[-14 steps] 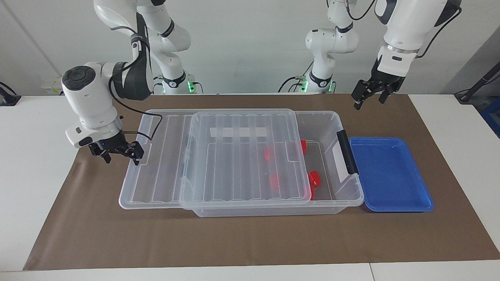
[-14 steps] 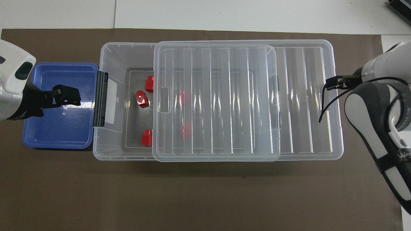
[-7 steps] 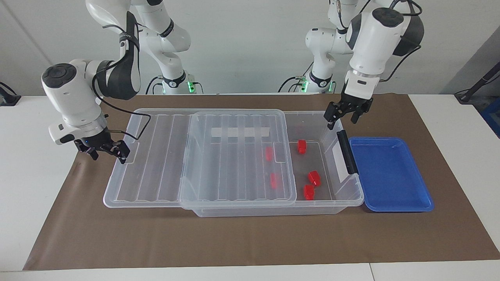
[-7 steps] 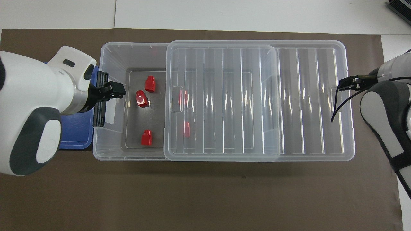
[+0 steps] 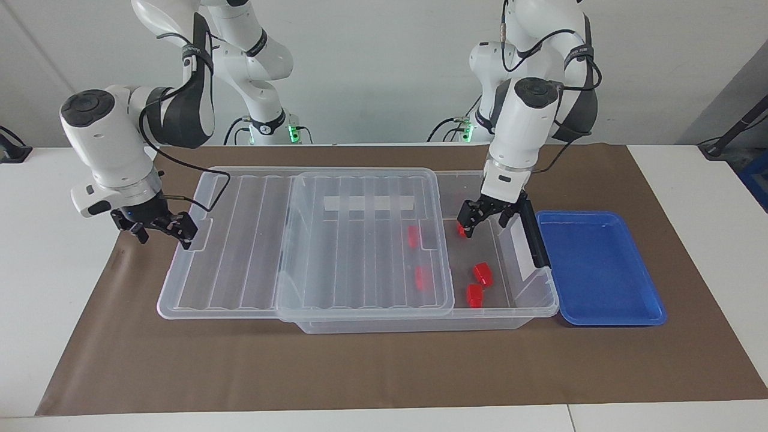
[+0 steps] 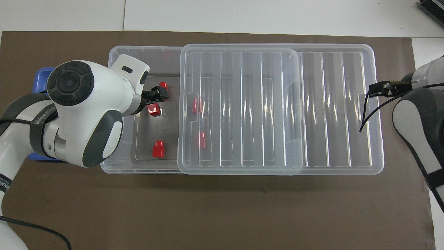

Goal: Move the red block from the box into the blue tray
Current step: 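Reach the left gripper into the opened box toward a red block, then close the left gripper on the red block nearest the tray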

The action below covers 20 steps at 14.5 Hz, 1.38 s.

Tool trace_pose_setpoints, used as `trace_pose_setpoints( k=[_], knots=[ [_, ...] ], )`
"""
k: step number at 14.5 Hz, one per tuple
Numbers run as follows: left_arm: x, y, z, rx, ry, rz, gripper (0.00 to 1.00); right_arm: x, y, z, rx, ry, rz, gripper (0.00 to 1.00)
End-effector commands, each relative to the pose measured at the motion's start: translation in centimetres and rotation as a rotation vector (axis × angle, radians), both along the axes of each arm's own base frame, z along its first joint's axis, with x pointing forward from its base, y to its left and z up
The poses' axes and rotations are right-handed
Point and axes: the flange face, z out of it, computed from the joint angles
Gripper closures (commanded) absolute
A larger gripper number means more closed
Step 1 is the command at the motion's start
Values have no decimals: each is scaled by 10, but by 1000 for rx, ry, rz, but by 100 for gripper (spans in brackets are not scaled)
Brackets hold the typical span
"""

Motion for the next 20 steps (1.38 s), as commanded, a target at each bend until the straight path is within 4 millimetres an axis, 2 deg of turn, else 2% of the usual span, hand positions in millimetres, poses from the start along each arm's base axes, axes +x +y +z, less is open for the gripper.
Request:
trace_pose_setpoints(
  k=[1,4,6,8,9,11,14,15,20],
  knots=[
    [10,-1,-17,5,-16,-20,0,-12,7,29,-1,-3,6,0],
    [22,-4,-48,50,-28,-65,0,-26,13,73,6,6,6,0],
    [25,7,-55,110,-22,-200,0,-42,14,100,21,26,-5,0],
    [31,25,-58,119,-26,-234,0,-52,15,125,33,47,-5,0],
    [32,25,-60,118,-30,-236,0,-58,15,130,37,70,-4,0],
    [30,19,-81,114,-27,-234,0,-62,21,133,48,79,2,0],
    [27,12,-109,84,-43,-132,0,-63,31,133,137,82,2,0],
    [23,8,-115,80,-50,-138,0,-62,31,133,135,78,5,0],
    [13,11,-141,80,-40,-146,0,-64,32,135,102,93,12,0]
  ],
)
